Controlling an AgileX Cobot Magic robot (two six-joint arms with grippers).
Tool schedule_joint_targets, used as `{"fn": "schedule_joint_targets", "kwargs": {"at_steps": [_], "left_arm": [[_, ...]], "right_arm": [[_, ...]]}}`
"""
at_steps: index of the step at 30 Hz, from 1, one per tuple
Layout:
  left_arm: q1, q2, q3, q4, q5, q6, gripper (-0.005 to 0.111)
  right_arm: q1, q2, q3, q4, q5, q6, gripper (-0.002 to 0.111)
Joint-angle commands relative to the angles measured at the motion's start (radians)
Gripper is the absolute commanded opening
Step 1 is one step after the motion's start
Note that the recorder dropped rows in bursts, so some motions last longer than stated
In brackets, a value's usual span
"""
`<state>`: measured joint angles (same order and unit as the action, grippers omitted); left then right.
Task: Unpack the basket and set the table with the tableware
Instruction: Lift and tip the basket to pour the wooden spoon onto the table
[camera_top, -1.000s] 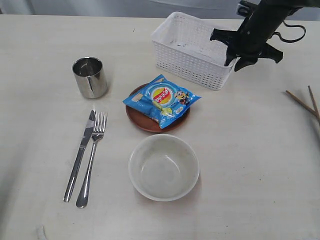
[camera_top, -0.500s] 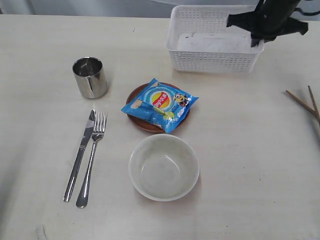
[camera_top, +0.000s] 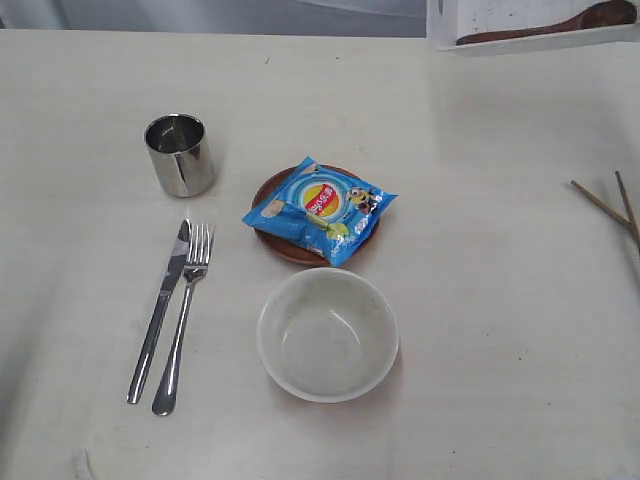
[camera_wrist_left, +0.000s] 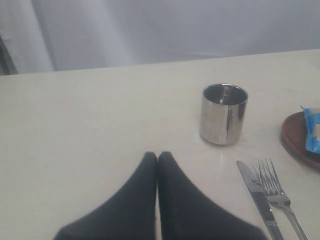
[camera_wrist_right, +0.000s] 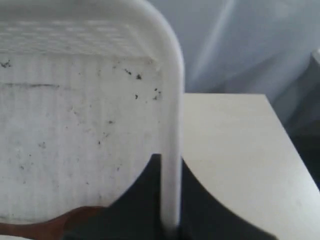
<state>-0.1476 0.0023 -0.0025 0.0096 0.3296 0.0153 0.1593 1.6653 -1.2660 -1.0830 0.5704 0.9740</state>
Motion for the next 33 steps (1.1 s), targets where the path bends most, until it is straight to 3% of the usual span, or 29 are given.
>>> {"fn": "schedule_joint_targets", "kwargs": {"at_steps": [1, 3, 7, 22, 33], "left_arm": [[-0.006, -0.002, 0.002, -0.002, -0.008, -0.004, 0.000], [-0.006, -0.002, 0.002, -0.002, -0.008, -0.004, 0.000], [-0.006, -0.002, 0.002, -0.002, -0.008, -0.004, 0.000], [-0.006, -0.002, 0.002, -0.002, -0.008, -0.004, 0.000], [-0.006, -0.002, 0.002, -0.002, -0.008, -0.004, 0.000]], "right_arm": [[0.035, -0.057, 0.153, -0.452, -0.037, 0.360, 0.000], [0.069, -0.063, 0.212, -0.644, 0.058, 0.516, 0.000], [0.122, -0.050, 0.243, -0.661, 0.172, 0.581, 0.000], [0.276, -0.026, 0.243, -0.661, 0.502, 0.173, 0.000], [0.387, 0.008, 0.245, -0.661, 0.584, -0.136, 0.000]]}}
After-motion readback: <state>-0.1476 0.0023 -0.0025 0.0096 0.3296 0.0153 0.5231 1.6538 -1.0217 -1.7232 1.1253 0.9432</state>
